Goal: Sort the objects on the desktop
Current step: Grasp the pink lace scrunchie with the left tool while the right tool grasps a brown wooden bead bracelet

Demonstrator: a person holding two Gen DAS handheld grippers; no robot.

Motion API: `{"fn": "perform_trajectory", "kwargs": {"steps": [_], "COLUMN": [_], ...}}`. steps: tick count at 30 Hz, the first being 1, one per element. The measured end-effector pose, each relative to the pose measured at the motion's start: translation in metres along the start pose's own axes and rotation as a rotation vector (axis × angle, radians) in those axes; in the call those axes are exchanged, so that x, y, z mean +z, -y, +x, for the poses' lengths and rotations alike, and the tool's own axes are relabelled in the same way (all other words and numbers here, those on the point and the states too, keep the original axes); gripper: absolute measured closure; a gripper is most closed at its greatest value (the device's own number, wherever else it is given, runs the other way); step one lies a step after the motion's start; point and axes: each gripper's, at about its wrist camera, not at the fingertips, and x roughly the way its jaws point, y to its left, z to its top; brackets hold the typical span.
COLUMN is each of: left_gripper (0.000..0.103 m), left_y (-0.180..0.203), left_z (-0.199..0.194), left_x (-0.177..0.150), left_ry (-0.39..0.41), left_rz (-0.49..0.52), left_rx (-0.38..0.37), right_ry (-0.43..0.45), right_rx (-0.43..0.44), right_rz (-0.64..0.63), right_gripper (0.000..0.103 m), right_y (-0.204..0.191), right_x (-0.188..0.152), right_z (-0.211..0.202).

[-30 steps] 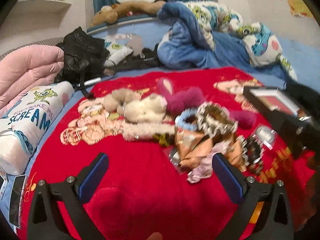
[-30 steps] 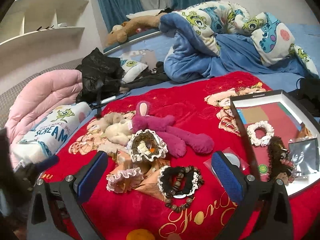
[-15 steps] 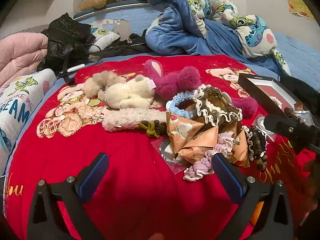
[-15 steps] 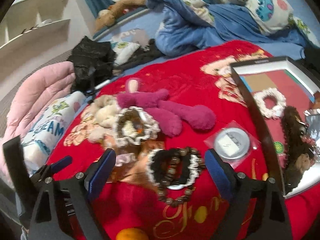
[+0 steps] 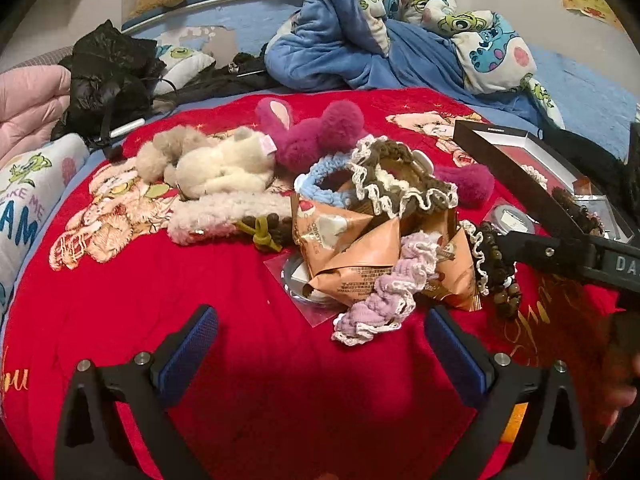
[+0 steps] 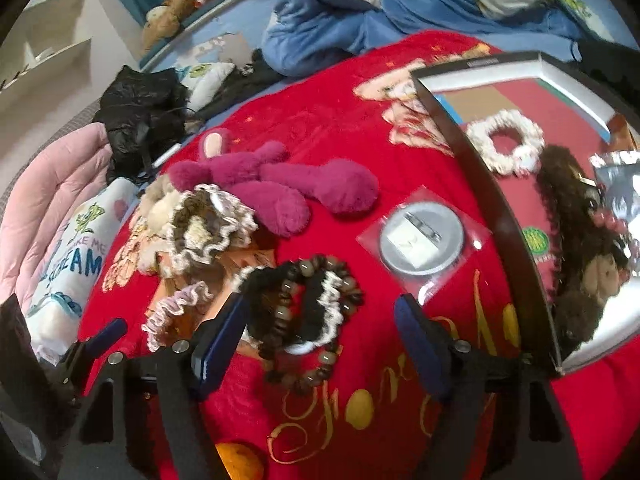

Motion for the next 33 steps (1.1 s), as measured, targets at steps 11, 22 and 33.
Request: {"fn": "perform_trajectory", "kwargs": {"steps": [11, 22, 33], "left_gripper": [0.044, 0.076, 0.084], "left_y": [-0.007, 0.000, 0.000], "left_z": [0.014, 0.015, 0.001], "left_x": [-0.001, -0.003, -0.003], "left_ry": [-0.067, -0.079, -0.040], "left_rz": [-0.052, -0.023, -0.028], "left_rx": [-0.072, -0.041, -0.033], "right_ry": [-0.052, -0.104, -0.037], "right_rx": [0.002, 0.021, 0.024], "right_rz": [0.010, -0.071, -0.137], "right_gripper": [0.042, 0.084, 0.097], "right_y": [0.009, -0.002, -0.016], "right_x": [-0.005, -0.013, -0.014], "right_z": [-0.002, -0.002, -0.012]}}
